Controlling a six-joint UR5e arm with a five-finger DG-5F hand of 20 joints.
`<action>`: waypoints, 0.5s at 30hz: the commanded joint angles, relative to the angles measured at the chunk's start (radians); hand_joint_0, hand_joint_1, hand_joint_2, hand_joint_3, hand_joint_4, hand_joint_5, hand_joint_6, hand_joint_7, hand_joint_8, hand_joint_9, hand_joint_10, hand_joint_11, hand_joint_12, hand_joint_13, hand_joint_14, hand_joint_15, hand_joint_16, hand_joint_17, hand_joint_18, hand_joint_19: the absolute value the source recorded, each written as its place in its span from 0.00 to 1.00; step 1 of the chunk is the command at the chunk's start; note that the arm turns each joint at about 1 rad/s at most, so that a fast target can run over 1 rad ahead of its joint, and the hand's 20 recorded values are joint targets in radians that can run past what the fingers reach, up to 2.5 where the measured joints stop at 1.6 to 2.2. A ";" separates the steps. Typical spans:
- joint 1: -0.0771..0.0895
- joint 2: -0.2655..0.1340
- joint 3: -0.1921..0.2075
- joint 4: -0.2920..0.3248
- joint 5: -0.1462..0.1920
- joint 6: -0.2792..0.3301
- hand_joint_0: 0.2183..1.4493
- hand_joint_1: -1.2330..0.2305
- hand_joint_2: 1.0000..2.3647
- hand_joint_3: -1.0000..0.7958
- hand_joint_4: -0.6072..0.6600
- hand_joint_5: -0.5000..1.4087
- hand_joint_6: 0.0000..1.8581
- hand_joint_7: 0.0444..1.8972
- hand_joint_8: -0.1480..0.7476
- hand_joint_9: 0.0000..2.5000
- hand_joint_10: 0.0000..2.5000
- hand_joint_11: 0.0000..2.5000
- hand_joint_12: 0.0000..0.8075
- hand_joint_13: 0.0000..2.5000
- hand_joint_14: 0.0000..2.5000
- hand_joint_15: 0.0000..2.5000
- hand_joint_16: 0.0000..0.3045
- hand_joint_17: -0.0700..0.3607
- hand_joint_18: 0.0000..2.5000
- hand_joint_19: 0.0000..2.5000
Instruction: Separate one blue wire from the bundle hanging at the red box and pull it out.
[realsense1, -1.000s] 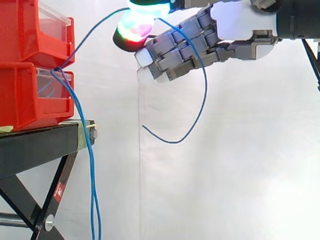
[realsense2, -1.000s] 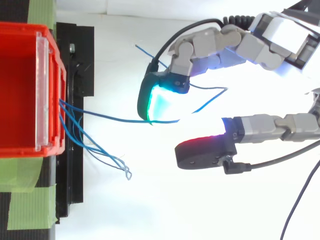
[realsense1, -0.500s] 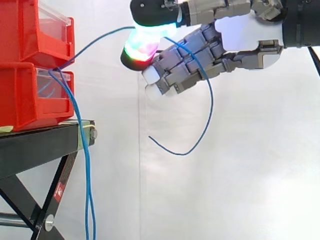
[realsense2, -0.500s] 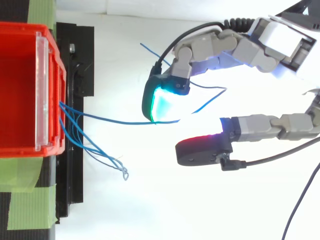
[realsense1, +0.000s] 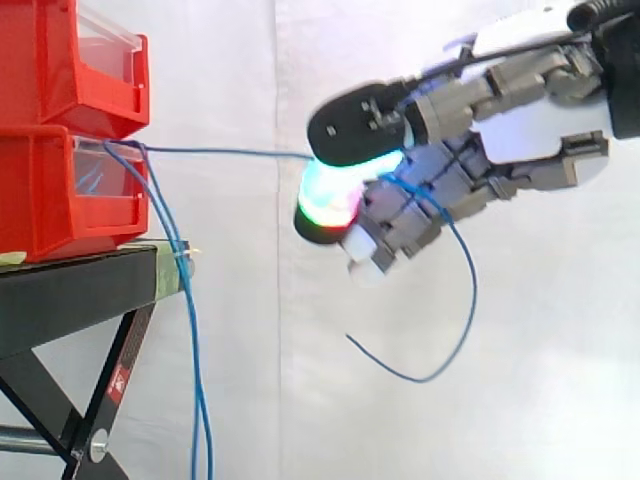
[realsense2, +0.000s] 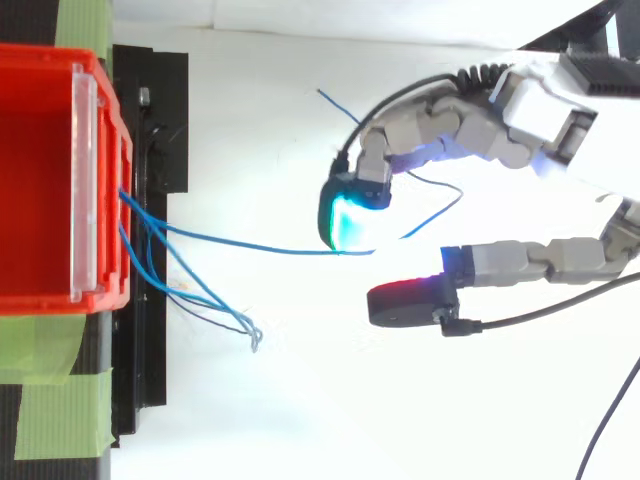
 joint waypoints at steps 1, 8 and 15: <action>0.012 0.000 -0.003 -0.107 0.006 0.067 0.31 0.32 0.02 0.59 0.41 0.19 0.41 0.65 0.52 0.25 0.01 0.38 0.46 0.13 0.01 0.18 0.16 0.42 0.13 0.23; 0.035 0.000 -0.095 -0.098 0.023 0.199 0.31 0.32 0.02 0.59 0.41 0.19 0.41 0.65 0.52 0.25 0.01 0.39 0.46 0.13 0.01 0.18 0.16 0.42 0.13 0.23; 0.058 0.000 -0.147 -0.055 0.035 0.270 0.31 0.32 0.02 0.59 0.41 0.19 0.41 0.65 0.52 0.25 0.01 0.39 0.46 0.14 0.01 0.18 0.16 0.42 0.14 0.23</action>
